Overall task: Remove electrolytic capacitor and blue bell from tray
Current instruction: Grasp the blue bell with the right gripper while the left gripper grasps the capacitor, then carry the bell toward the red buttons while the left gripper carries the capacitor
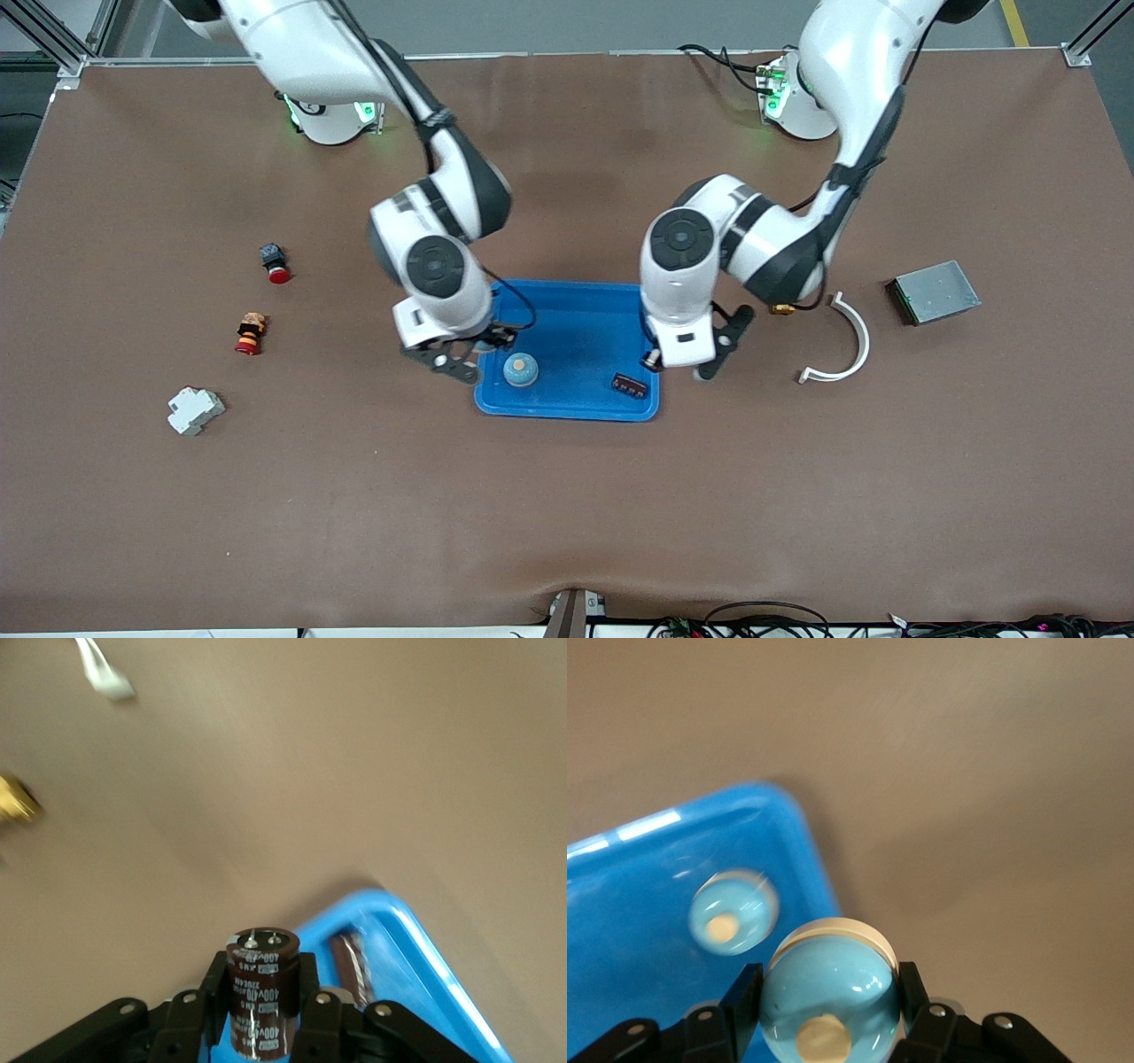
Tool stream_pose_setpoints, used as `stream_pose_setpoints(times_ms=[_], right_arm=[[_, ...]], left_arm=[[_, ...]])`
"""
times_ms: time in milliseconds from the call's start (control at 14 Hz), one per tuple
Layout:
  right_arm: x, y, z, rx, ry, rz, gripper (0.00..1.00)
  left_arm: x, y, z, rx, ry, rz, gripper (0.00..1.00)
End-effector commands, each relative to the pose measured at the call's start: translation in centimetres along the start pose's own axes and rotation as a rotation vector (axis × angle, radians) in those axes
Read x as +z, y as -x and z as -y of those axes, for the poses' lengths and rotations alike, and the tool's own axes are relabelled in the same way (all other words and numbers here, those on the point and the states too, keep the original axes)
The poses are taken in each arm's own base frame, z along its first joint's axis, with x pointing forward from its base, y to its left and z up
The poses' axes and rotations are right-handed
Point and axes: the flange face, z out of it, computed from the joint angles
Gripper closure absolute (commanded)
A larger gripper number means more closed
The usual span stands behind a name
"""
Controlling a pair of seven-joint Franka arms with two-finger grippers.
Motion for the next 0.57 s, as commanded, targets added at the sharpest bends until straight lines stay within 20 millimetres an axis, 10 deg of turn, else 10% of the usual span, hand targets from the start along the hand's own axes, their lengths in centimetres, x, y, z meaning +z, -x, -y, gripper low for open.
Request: stream_pose_setpoints(times_ms=[0, 500], right_arm=[[-2.3, -1.3, -6.5, -0.090, -0.021, 0.022, 1.00], [-0.2, -4.9, -20.6, -0.305, -0.059, -0.029, 1.00]], left_arm=[[-2.7, -3.9, 3.2, 0.071, -0.054, 0.043, 1.00], [-2.2, -13.0, 10.9, 0.212, -0.181, 0.114, 1.00]])
